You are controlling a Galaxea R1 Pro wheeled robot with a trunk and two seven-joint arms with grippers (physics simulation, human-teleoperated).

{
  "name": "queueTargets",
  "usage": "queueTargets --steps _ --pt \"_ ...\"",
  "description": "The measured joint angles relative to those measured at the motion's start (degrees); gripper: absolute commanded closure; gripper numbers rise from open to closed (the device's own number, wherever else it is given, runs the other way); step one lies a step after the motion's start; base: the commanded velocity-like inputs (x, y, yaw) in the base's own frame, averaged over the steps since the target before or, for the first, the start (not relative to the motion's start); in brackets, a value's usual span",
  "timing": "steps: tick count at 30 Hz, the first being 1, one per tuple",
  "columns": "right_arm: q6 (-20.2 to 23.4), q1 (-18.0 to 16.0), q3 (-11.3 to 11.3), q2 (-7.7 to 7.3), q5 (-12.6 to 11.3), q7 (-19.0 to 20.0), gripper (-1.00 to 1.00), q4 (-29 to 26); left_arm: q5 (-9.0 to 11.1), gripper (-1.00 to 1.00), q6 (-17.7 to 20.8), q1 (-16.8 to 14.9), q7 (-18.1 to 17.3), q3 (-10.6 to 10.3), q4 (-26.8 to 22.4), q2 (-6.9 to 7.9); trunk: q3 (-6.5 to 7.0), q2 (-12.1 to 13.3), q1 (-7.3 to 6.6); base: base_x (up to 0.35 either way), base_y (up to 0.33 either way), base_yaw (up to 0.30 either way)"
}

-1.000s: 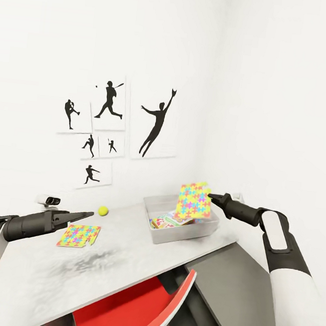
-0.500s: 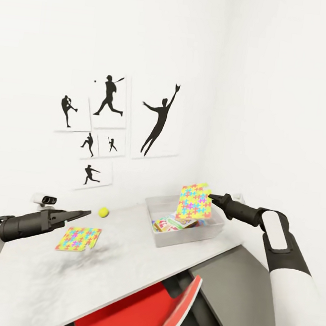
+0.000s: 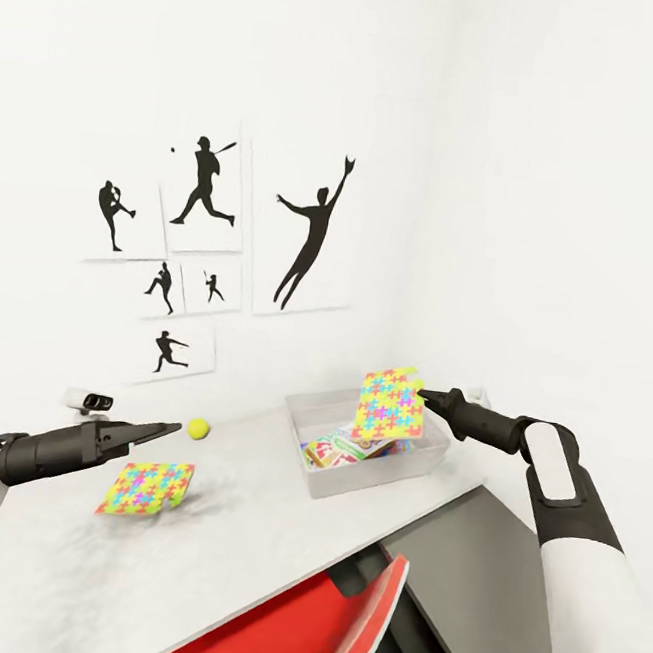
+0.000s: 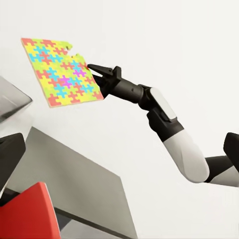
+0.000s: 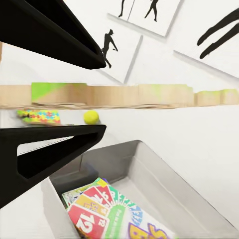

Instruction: Put all the toys in the child's room - the three board games (two on the bed and one on the table), the two jigsaw puzzles on the table, and the tennis ball on the table - inside the toy box on the table in the child's room.

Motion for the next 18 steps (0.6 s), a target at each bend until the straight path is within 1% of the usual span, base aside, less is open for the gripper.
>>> queueTargets --steps 6,12,18 --pt "-0.15 0.05 0.0 0.01 -0.02 0.03 1.0 -0.03 0.06 -1.0 0.0 0.06 -0.02 0.69 -0.01 0.01 -0.16 0.01 0.0 0.141 0.011 -0.043" --pt "-0.43 0.08 -0.04 -0.01 -0.11 0.03 1.0 -0.04 0.07 -1.0 0.0 0.1 -0.07 0.77 -0.01 0.01 -0.17 0.0 0.0 0.052 0.009 -0.004" --pt "-0.47 0.08 -0.01 0.0 -0.09 0.03 1.0 -0.04 0.09 -1.0 0.0 0.11 -0.07 0.81 -0.01 0.01 -0.17 0.01 0.0 0.119 0.061 0.0"
